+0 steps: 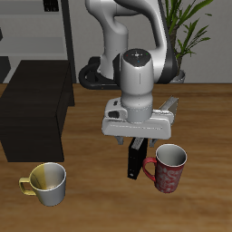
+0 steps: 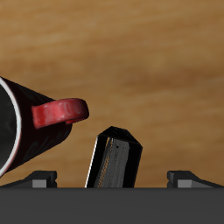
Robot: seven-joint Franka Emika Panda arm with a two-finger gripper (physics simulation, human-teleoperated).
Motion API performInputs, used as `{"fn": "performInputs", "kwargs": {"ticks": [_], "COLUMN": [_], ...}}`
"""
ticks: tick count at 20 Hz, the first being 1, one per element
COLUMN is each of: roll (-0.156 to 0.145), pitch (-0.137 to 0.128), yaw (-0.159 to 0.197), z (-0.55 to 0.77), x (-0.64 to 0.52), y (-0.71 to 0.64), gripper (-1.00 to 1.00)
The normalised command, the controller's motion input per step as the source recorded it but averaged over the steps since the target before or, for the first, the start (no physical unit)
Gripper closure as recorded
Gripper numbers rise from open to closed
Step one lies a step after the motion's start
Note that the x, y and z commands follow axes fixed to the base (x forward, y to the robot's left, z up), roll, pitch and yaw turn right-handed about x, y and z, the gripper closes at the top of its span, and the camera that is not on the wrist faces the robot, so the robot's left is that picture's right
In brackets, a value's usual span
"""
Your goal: Black book top region shelf and red mug top shelf
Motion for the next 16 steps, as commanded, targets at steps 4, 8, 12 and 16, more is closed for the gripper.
{"fn": "performInputs", "kwargs": {"ticks": [4,8,12,16], "roll": [0.011,0.006,0.027,-0.020], "pitch": [0.053,0.019,0.017,-0.043], "yaw": [-0.014,-0.027,-0.012,-0.021], "z": [-0.27,-0.10,0.04,0.28], "x": [0.02,-0.07,-0.21,-0.21], "y": [-0.02,0.05,0.15,0.03], "gripper": [-1.00,1.00,1.00,1.00]}}
